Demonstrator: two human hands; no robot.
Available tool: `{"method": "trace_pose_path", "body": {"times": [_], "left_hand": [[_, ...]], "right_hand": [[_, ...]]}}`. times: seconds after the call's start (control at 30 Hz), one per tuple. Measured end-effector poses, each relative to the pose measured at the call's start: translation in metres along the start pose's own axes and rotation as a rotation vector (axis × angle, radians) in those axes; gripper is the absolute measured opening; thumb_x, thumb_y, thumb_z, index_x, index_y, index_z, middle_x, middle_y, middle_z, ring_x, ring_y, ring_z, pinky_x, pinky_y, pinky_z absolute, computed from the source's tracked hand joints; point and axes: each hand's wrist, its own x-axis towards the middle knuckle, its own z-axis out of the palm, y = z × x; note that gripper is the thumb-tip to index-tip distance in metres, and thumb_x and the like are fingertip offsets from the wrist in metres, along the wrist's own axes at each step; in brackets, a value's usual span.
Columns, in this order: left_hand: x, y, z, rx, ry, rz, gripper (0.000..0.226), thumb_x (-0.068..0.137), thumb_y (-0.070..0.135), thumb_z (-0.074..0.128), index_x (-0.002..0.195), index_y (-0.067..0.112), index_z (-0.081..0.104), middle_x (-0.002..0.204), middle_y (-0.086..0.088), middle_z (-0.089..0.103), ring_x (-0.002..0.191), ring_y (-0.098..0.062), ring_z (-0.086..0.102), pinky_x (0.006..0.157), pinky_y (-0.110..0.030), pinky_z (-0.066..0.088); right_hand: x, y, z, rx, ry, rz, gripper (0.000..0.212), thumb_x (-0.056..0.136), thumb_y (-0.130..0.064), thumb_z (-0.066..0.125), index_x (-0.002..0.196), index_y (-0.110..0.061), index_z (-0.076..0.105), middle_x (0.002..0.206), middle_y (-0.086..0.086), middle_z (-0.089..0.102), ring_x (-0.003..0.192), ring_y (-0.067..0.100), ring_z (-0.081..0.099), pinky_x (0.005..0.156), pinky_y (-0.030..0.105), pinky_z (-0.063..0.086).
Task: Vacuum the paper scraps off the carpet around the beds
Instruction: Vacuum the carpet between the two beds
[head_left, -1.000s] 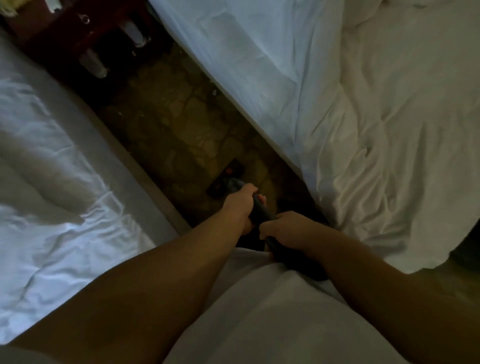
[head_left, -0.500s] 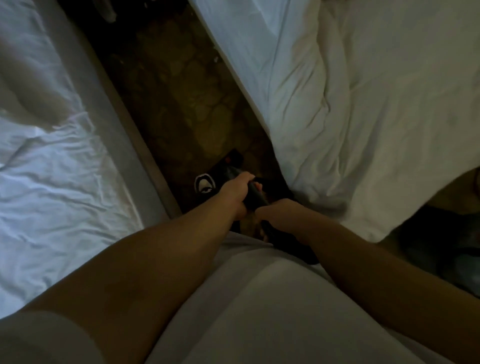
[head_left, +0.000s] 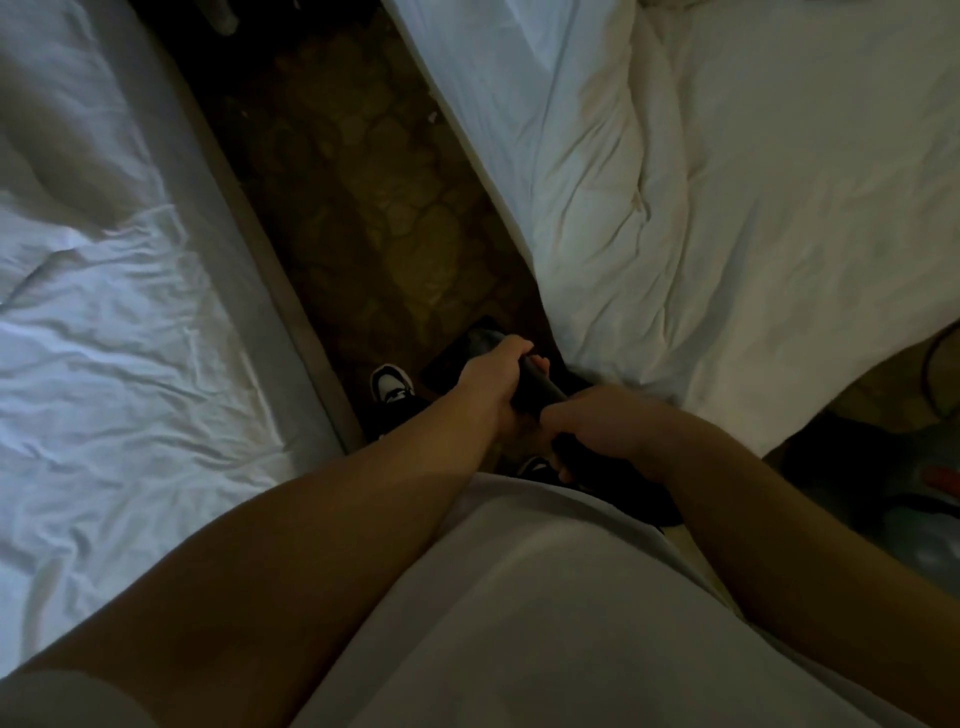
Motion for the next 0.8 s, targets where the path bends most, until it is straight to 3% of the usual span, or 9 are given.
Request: {"method": "trace_pose_path", "body": {"times": [0.1,0.23,0.3,0.43,0.5,0.8], "left_hand": [[0.001,0.024,-0.010,-0.017,0.014,0.043,0.012,0.095,0.015,0.065,0.097,0.004,0.059,0.072,-0.008,0.060,0.063,-0.018,0.059,0.058,-0.036,0.051],[0.013,0.070,-0.048,-0.057,0.055,0.084,0.013,0.094,0.014,0.067,0.098,0.005,0.058,0.074,-0.008,0.062,0.067,-0.019,0.061,0.070,-0.039,0.054],[0.021,0.099,-0.069,-0.091,0.068,0.092,0.011,0.095,0.013,0.066,0.095,0.006,0.057,0.074,-0.008,0.061,0.067,-0.019,0.061,0.072,-0.039,0.053],[0.039,0.169,-0.112,-0.090,0.112,0.100,0.012,0.096,0.015,0.065,0.091,0.006,0.057,0.073,-0.006,0.061,0.067,-0.018,0.060,0.069,-0.038,0.052],[0.049,0.204,-0.135,-0.068,0.123,0.103,0.012,0.096,0.016,0.064,0.091,0.007,0.058,0.072,-0.006,0.061,0.067,-0.019,0.060,0.068,-0.037,0.052],[0.078,0.319,-0.200,-0.067,0.117,0.069,0.015,0.094,0.020,0.067,0.096,0.007,0.061,0.067,-0.005,0.065,0.070,-0.020,0.062,0.074,-0.038,0.054]], "right_hand": [[0.014,-0.019,0.008,0.001,-0.005,-0.022,0.020,0.096,-0.017,0.067,0.095,0.002,0.071,0.069,0.014,0.073,0.053,0.021,0.070,0.053,0.029,0.057],[0.042,-0.065,0.038,-0.046,-0.021,-0.071,0.018,0.088,-0.018,0.072,0.092,-0.001,0.074,0.086,0.021,0.078,0.074,0.034,0.075,0.079,0.051,0.064],[0.057,-0.094,0.056,-0.075,-0.031,-0.087,0.022,0.086,-0.021,0.074,0.095,-0.001,0.074,0.095,0.023,0.078,0.084,0.040,0.077,0.084,0.055,0.063],[0.091,-0.162,0.092,-0.054,-0.062,-0.100,0.019,0.091,-0.015,0.071,0.099,0.001,0.071,0.085,0.020,0.076,0.066,0.027,0.072,0.062,0.035,0.061],[0.106,-0.198,0.111,-0.047,-0.066,-0.094,0.021,0.092,-0.015,0.071,0.102,0.004,0.072,0.081,0.018,0.074,0.061,0.024,0.071,0.057,0.032,0.058],[0.151,-0.312,0.169,-0.036,-0.082,-0.056,0.019,0.093,-0.019,0.072,0.102,-0.002,0.073,0.089,0.015,0.074,0.068,0.023,0.072,0.061,0.033,0.058]]}}
